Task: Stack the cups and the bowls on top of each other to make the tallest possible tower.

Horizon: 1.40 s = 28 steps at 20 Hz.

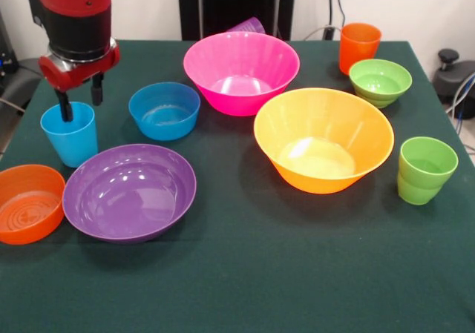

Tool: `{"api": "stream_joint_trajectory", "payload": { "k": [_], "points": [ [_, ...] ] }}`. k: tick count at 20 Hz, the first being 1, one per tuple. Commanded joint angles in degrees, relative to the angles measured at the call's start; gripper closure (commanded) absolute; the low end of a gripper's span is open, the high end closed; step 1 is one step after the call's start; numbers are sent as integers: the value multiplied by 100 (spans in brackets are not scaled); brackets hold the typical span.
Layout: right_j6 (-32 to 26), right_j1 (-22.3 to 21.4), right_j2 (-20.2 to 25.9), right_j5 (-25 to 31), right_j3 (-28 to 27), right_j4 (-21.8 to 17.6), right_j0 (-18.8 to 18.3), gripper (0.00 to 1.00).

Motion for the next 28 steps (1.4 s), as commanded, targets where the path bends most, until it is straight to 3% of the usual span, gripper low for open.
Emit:
{"api": "stream_joint_trajectory", "payload": {
  "k": [1, 11, 18, 19, 28],
  "points": [
    [443, 629, -97, 254, -525, -418, 432, 0],
    [379, 766, -209, 208, -527, -269, 488, 0],
    [511, 835, -596, 421, -716, -352, 894, 0],
    [476, 843, -647, 402, -718, -292, 927, 100],
    [312, 829, -717, 361, -721, -213, 943, 100]
  ]
}}
